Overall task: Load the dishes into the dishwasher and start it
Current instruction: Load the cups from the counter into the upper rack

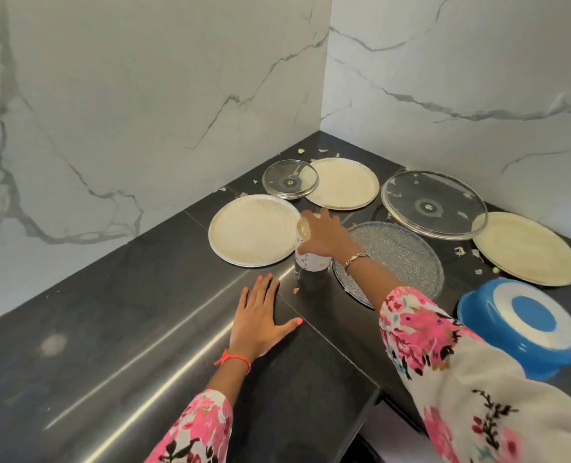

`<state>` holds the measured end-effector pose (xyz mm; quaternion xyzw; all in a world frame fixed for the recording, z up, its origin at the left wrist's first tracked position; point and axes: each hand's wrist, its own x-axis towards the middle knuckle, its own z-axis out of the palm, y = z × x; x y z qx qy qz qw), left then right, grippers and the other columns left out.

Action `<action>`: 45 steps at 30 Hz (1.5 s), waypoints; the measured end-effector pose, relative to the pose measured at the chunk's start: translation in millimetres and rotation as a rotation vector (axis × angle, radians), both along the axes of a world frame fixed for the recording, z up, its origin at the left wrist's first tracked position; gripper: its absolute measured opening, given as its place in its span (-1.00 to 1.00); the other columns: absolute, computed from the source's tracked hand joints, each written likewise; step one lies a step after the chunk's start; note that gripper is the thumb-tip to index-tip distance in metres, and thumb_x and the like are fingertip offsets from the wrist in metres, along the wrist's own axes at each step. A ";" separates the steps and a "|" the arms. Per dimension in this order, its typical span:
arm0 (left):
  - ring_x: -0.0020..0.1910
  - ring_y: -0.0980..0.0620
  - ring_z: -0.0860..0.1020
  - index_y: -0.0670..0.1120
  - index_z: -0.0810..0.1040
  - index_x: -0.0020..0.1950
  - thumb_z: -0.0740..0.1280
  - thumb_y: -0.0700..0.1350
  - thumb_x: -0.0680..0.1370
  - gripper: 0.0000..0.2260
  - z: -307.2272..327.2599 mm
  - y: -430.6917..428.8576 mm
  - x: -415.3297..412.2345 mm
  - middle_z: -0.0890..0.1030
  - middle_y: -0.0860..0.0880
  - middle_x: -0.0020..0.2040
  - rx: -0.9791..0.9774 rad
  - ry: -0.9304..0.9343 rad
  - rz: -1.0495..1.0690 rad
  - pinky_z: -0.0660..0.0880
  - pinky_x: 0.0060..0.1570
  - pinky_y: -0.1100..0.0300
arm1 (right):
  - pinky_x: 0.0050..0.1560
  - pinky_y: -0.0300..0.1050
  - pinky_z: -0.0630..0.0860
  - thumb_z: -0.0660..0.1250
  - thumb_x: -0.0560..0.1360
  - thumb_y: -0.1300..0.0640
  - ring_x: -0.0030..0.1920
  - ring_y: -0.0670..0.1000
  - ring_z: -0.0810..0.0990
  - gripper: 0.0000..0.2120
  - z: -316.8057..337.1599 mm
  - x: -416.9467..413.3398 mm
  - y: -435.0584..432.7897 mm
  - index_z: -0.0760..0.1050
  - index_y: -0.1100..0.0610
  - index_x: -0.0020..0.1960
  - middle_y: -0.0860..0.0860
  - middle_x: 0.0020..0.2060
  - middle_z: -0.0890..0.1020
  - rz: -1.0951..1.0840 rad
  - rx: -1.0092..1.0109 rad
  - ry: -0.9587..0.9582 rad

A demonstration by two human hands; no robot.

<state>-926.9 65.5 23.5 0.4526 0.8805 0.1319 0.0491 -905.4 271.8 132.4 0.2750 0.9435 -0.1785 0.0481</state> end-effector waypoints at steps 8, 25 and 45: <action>0.51 0.07 -0.16 -0.03 -0.02 0.53 -0.07 0.53 0.32 -0.06 5.4 -0.3 -4.0 -0.05 0.03 0.54 -0.060 -0.087 -0.027 -0.24 0.45 0.03 | 0.05 0.02 0.39 0.50 0.28 0.02 0.21 0.26 0.34 -0.26 12.3 18.9 -11.3 0.23 0.05 0.36 0.15 0.21 0.32 0.001 -0.009 0.076; 0.50 0.05 0.00 -0.06 0.22 0.44 0.26 0.31 0.43 -0.29 20.9 -156.9 189.5 0.21 0.03 0.47 0.128 -0.098 -0.157 -0.16 0.47 0.00 | 0.12 0.06 0.40 0.52 0.22 0.00 0.17 0.20 0.47 -0.25 22.6 282.0 -215.0 0.30 0.00 0.34 0.11 0.20 0.40 -0.151 0.038 0.159; 0.49 0.02 0.11 -0.14 0.30 0.40 0.22 0.32 0.43 -0.29 -41.2 -369.7 575.0 0.30 -0.05 0.44 -0.009 -0.327 -0.526 -0.10 0.45 0.04 | 0.07 0.01 0.45 0.52 0.22 -0.03 0.13 0.18 0.47 -0.27 -91.2 722.1 -499.4 0.31 -0.02 0.32 0.09 0.15 0.41 -0.622 -0.147 0.039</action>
